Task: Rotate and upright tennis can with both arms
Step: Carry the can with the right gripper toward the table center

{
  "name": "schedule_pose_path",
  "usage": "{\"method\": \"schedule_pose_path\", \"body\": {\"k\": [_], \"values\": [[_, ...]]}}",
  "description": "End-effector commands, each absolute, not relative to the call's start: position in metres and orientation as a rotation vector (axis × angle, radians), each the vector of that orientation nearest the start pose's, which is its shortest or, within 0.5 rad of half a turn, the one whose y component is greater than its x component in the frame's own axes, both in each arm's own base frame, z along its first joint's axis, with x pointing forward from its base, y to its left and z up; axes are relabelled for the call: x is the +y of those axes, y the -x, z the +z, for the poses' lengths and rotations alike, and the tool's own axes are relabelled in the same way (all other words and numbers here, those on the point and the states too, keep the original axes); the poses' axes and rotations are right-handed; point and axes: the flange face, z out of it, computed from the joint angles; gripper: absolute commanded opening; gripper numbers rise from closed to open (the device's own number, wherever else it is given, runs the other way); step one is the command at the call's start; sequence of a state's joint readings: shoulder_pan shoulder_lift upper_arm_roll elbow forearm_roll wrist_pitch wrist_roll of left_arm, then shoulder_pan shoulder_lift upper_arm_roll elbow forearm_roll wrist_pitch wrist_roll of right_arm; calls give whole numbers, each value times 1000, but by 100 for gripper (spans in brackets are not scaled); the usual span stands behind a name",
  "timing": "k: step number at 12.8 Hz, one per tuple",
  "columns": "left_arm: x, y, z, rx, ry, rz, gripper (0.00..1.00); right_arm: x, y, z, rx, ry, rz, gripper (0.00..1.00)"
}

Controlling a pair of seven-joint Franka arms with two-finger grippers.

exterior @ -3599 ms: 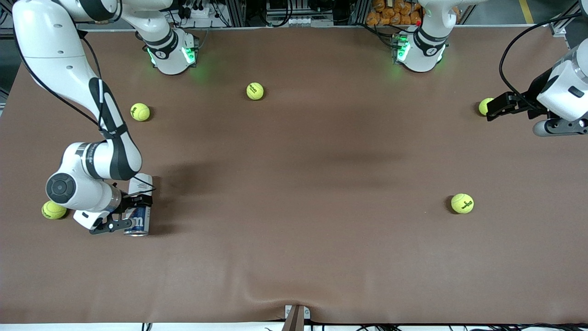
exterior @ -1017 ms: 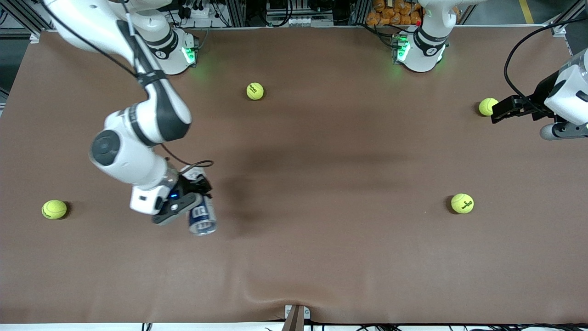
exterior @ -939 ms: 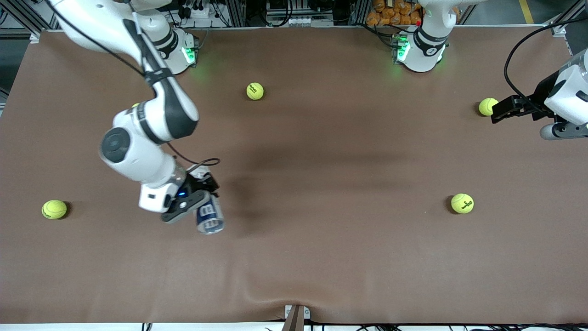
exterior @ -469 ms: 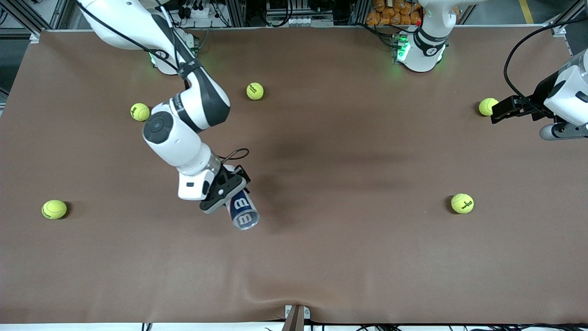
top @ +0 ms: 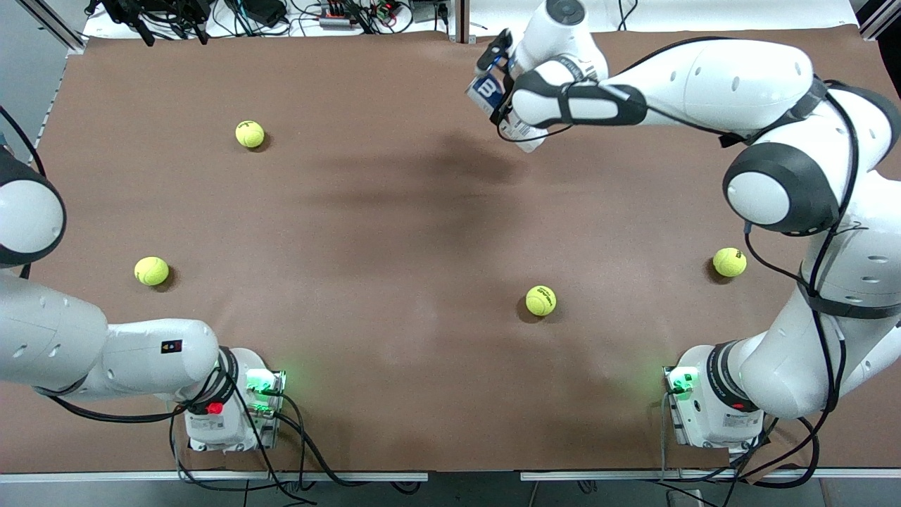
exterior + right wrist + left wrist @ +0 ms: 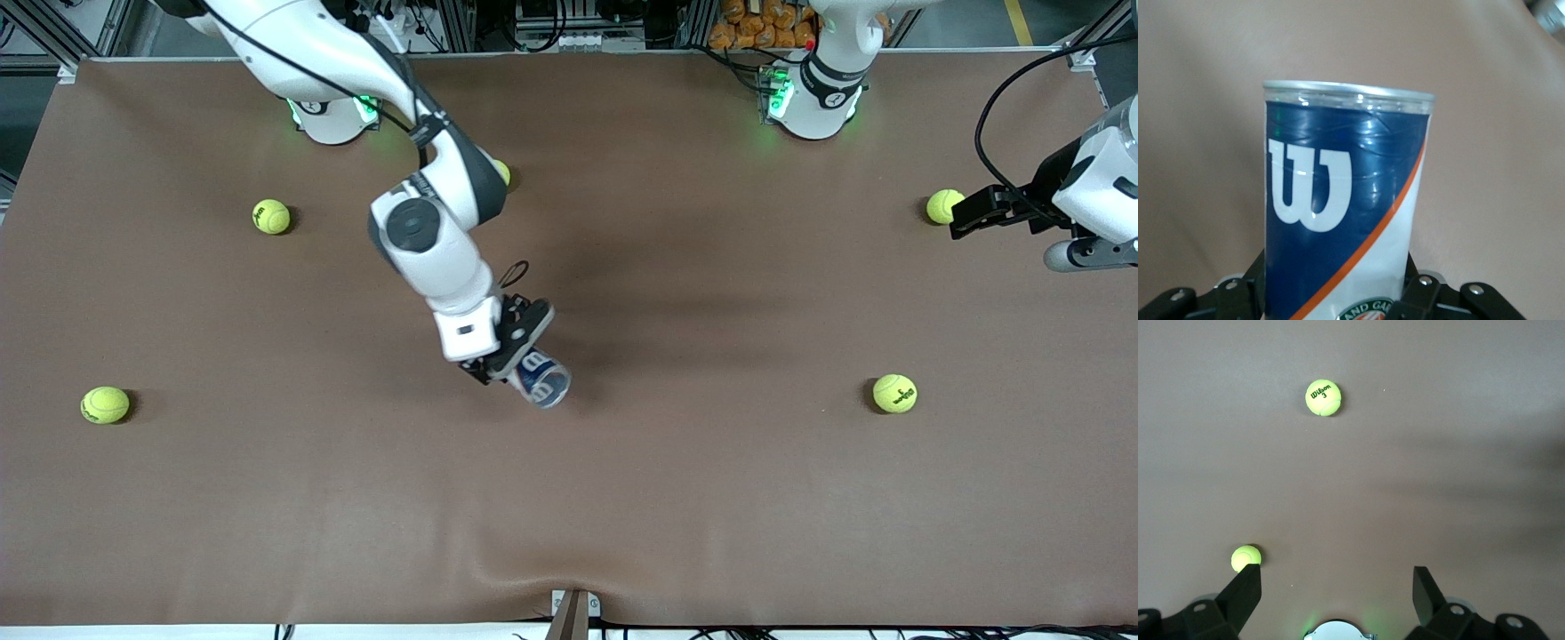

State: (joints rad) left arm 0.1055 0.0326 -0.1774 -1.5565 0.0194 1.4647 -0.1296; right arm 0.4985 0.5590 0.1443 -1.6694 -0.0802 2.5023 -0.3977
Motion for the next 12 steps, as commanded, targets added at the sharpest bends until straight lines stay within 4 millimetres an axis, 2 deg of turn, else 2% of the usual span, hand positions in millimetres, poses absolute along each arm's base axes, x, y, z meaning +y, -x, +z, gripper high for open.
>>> {"method": "schedule_pose_path", "body": {"k": [1,3,6,8,12], "values": [[-34,-553,607,-76,3086,180,100,459,-546,310,-1947,2513,-484,75],[-34,-553,607,-76,3086,180,100,483,-526,288,-2175,2434,-477,77],[-38,-554,606,-88,3087,179,100,504,-511,263,-2323,2361,-458,82],[-40,-555,605,-83,3087,184,100,503,-510,251,-2349,2355,-431,82],[-44,-555,606,-76,3097,181,100,495,-512,212,-2349,2362,-348,87]]}}
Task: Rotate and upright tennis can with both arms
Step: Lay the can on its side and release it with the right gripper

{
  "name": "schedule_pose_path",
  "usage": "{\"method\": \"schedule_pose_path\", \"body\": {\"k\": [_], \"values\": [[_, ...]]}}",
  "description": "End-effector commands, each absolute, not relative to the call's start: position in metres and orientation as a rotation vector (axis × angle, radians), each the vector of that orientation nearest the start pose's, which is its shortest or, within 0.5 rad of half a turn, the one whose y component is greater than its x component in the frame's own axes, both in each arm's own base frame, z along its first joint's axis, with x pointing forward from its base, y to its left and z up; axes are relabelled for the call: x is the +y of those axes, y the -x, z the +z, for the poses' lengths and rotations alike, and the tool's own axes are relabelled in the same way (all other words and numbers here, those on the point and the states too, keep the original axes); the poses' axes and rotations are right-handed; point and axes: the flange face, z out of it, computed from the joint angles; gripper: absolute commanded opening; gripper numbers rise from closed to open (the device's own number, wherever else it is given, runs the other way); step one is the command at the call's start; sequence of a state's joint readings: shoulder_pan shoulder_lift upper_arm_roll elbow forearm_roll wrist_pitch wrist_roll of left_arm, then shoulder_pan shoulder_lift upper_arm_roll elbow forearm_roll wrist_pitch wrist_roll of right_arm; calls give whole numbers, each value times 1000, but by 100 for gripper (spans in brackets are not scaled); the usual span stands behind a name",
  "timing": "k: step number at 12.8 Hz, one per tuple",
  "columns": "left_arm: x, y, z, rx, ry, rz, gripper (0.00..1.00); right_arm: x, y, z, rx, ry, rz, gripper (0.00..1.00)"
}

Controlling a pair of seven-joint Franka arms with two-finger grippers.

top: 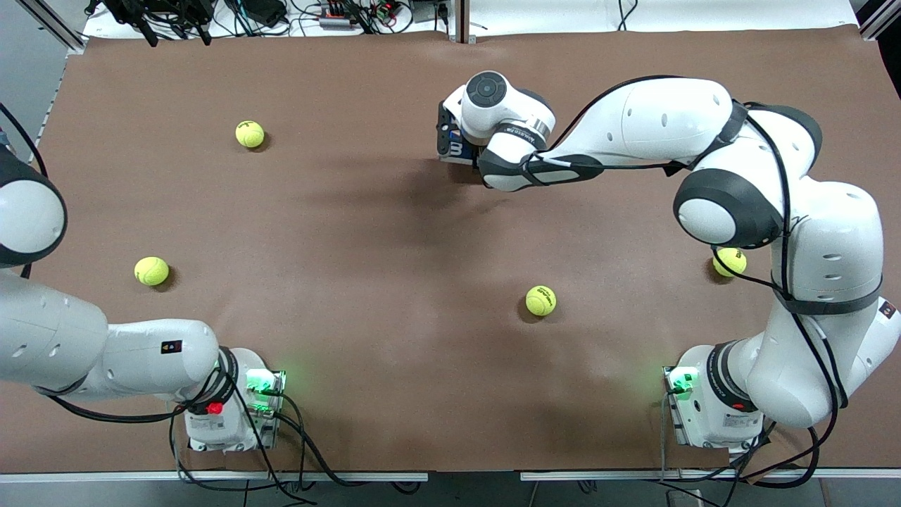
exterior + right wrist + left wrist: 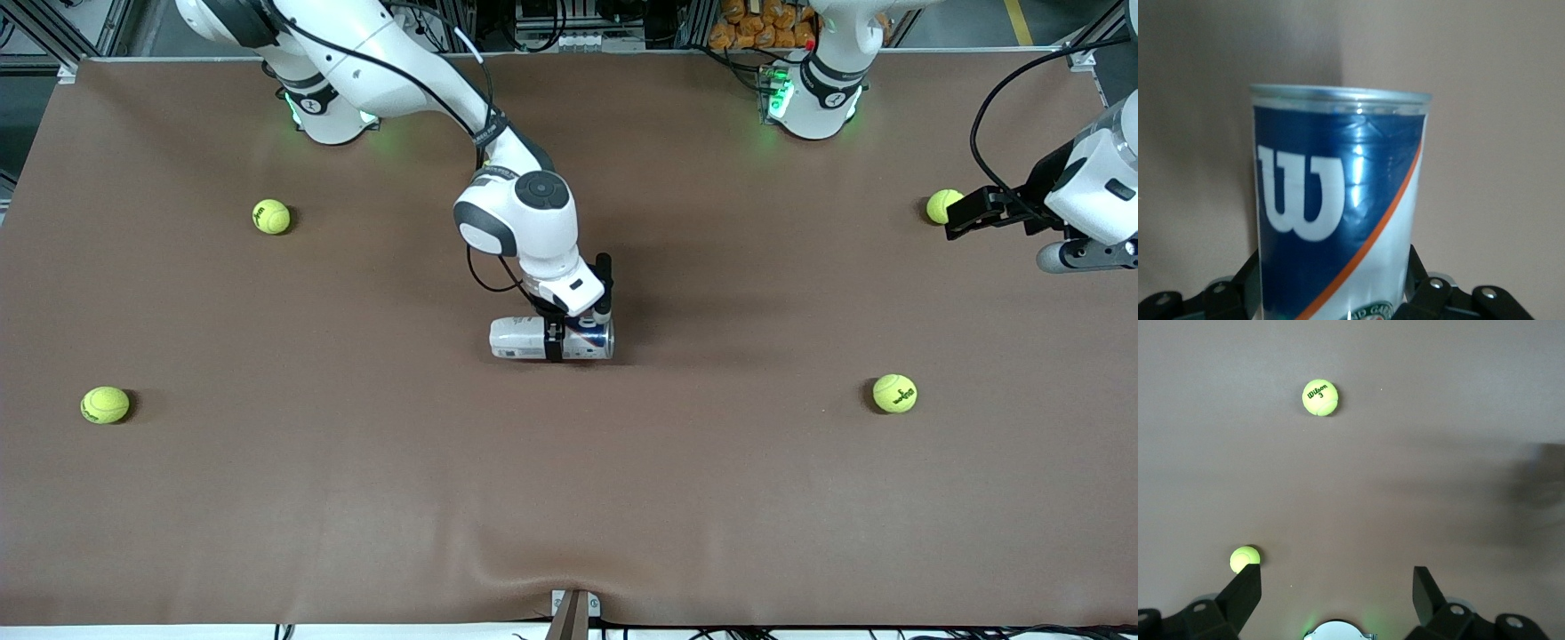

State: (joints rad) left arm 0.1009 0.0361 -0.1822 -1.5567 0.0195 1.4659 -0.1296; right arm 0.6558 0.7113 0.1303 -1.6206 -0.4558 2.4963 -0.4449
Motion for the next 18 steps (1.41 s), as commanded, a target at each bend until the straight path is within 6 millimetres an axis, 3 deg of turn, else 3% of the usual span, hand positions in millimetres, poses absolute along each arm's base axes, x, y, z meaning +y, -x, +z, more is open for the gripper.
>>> {"method": "schedule_pose_path", "body": {"k": [1,3,5,9,15,18], "values": [[-44,-555,606,-76,3099,179,100,493,-515,207,-2344,2367,-344,88],[-48,-558,603,-66,3100,169,100,491,-517,201,-2334,2376,-335,90],[-49,-562,597,-63,3102,179,100,491,-517,198,-2330,2377,-330,100],[-50,-564,594,-60,3103,181,100,493,-517,203,-2311,2384,-341,100],[-53,-574,573,-47,3108,220,100,495,-519,232,-2174,2479,-390,100],[-62,-581,561,-47,3118,245,100,491,-515,256,-1987,2560,-261,100]]}}
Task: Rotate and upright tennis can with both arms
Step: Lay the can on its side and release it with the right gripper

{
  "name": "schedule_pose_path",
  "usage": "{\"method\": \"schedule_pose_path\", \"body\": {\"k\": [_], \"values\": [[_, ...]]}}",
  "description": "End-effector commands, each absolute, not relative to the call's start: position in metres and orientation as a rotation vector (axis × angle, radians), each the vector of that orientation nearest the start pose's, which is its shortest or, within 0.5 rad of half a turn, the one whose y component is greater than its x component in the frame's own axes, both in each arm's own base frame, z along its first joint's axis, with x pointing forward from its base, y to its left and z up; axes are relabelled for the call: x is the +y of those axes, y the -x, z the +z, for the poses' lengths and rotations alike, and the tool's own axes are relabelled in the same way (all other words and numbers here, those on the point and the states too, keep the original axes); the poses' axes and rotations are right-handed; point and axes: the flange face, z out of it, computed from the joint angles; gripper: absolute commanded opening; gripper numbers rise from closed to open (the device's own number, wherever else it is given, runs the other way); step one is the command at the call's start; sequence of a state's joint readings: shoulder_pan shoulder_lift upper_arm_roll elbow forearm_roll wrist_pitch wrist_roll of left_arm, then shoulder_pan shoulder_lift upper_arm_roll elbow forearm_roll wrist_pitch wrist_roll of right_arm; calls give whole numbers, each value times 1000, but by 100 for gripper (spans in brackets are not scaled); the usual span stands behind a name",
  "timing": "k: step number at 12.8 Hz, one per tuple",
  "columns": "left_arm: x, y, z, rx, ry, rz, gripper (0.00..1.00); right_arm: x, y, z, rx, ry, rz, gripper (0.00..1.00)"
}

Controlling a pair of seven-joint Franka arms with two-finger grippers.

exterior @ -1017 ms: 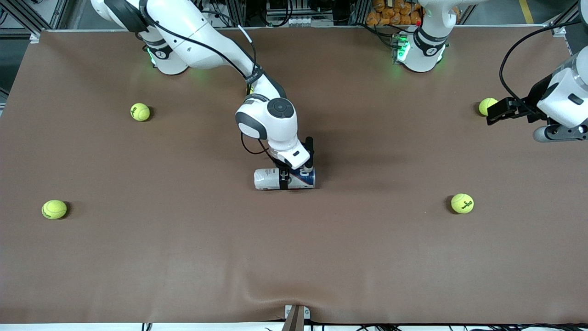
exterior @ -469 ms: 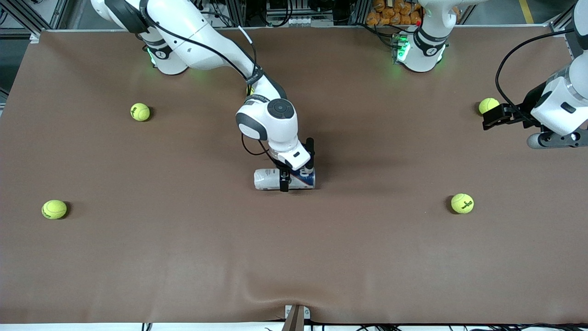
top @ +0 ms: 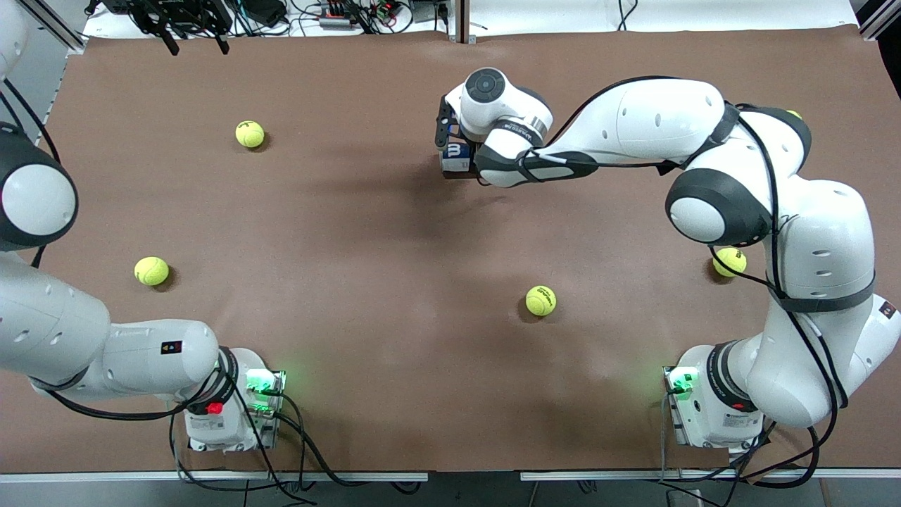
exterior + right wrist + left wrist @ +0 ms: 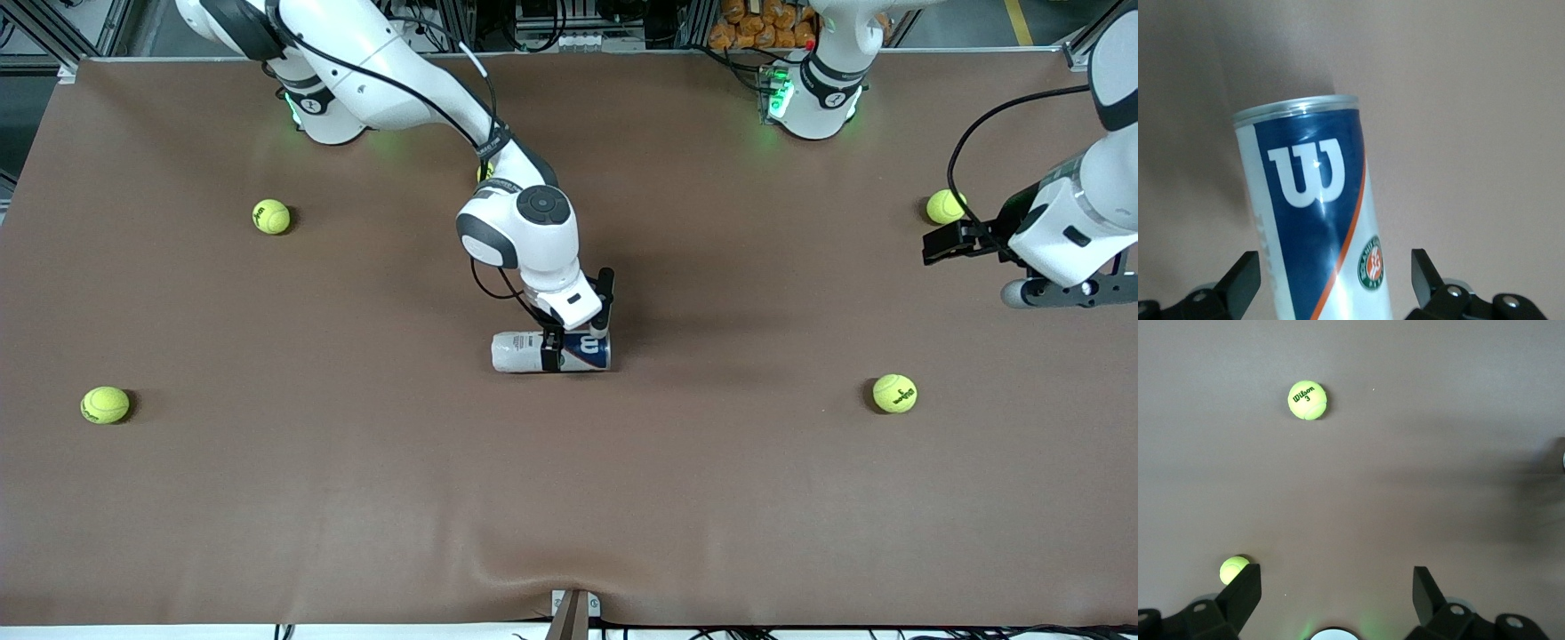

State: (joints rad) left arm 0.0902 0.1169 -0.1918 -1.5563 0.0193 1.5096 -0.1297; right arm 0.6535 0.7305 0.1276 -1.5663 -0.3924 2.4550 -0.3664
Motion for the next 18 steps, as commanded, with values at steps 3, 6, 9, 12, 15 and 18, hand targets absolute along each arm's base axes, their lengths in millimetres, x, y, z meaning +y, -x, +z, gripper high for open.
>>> {"method": "schedule_pose_path", "body": {"k": [3,6,9,12,15,18], "values": [[-79,-588,538,-209,3182,323,100,485,-514,272,-1813,2596,-166,100],[-100,-603,488,-353,3242,480,100,476,-522,275,-1638,2641,-130,100],[-119,-602,444,-398,3320,710,100,455,-538,285,-1499,2682,-133,100],[-132,-592,419,-473,3381,869,100,415,-569,304,-1380,2729,-169,100],[-140,-586,411,-535,3426,971,100,366,-598,319,-1272,2786,-198,100],[-156,-577,388,-699,3500,1035,100,314,-625,329,-1138,2854,-183,100]]}}
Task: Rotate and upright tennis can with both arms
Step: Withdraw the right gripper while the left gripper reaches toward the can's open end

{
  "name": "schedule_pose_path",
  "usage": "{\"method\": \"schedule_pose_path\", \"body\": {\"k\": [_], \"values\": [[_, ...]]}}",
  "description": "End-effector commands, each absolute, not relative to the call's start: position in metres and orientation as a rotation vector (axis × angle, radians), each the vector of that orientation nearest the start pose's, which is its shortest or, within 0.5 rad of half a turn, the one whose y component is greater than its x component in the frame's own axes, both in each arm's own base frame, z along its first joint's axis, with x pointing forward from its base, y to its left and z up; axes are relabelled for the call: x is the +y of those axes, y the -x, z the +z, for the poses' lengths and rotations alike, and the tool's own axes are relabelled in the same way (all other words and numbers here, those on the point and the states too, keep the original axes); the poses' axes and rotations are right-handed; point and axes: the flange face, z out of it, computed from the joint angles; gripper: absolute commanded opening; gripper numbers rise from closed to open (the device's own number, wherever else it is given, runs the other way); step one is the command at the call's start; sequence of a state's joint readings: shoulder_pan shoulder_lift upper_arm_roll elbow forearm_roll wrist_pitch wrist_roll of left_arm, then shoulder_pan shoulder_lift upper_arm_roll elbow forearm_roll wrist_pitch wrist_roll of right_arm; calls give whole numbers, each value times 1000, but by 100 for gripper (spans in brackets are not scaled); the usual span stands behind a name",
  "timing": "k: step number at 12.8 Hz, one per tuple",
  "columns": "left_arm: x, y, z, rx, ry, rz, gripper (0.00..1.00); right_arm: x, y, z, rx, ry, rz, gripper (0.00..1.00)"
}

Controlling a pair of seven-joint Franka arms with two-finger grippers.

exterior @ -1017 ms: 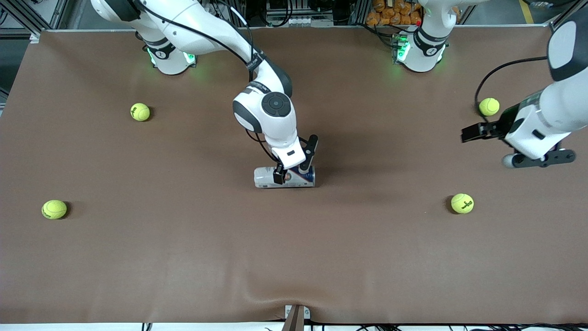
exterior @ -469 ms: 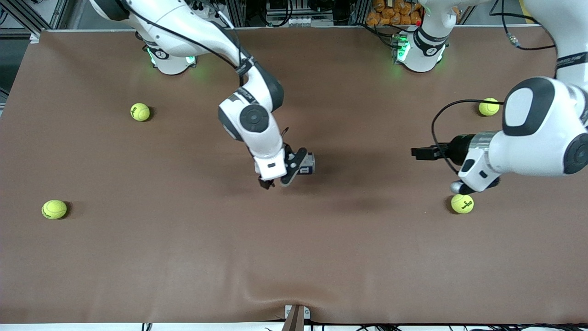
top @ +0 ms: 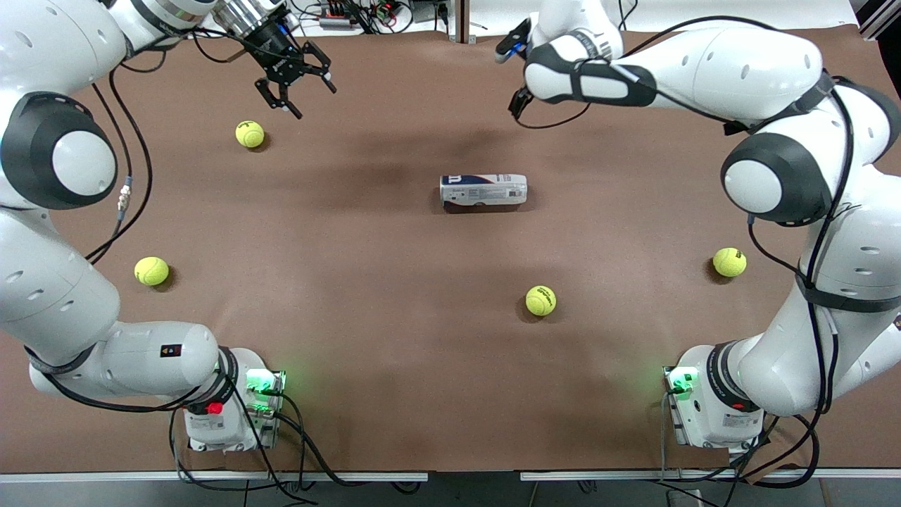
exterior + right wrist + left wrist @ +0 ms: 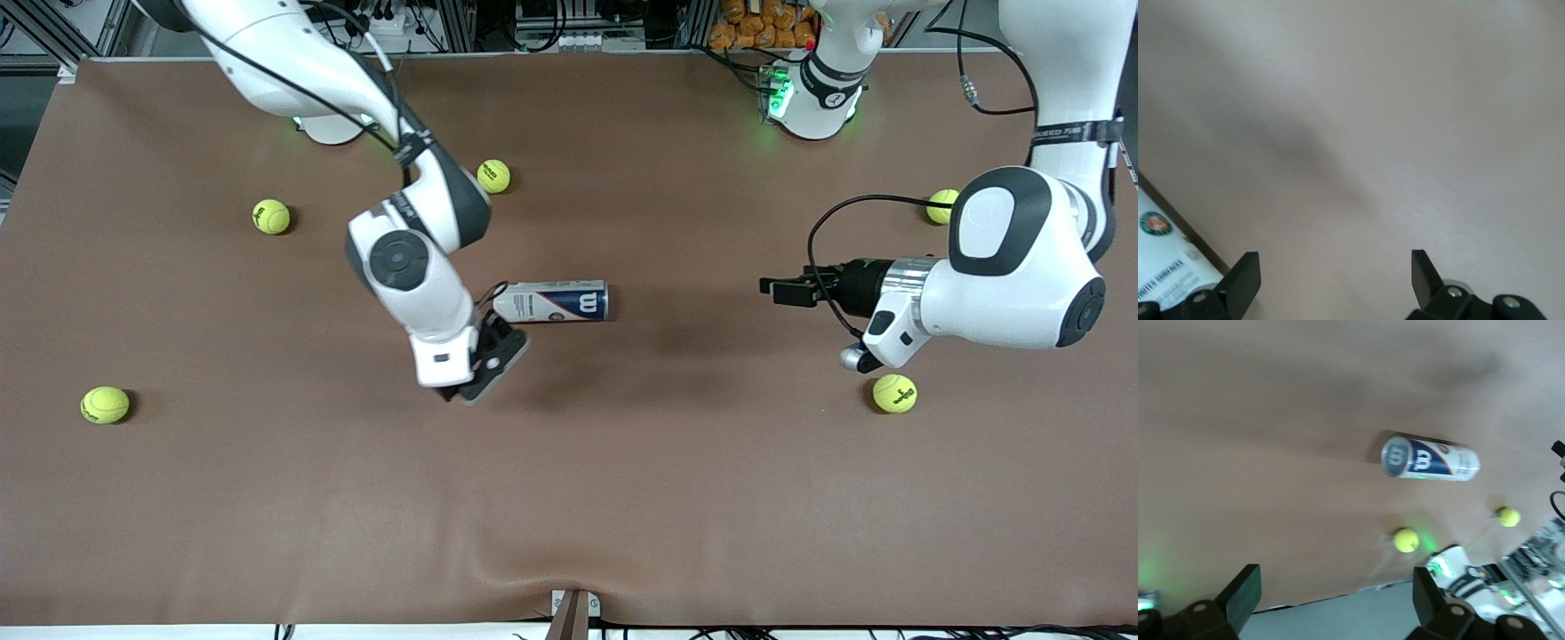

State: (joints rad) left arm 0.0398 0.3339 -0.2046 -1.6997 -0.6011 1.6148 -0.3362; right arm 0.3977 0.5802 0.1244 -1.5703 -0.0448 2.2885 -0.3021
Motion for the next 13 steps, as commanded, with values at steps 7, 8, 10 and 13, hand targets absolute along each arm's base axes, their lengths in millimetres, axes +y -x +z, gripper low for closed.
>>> {"method": "schedule_pose_path", "body": {"k": [7,8,10,13], "values": [[-212,-556,348,689,-2141,-648,100,233,-636,407,-754,3006,-125,100],[-217,-554,341,716,-2126,-624,100,218,-636,415,-655,3034,-94,100],[-225,-554,332,735,-2049,-620,100,178,-640,427,-482,3075,-48,100],[-225,-557,318,740,-1963,-623,100,147,-624,474,-404,3105,20,100]]}}
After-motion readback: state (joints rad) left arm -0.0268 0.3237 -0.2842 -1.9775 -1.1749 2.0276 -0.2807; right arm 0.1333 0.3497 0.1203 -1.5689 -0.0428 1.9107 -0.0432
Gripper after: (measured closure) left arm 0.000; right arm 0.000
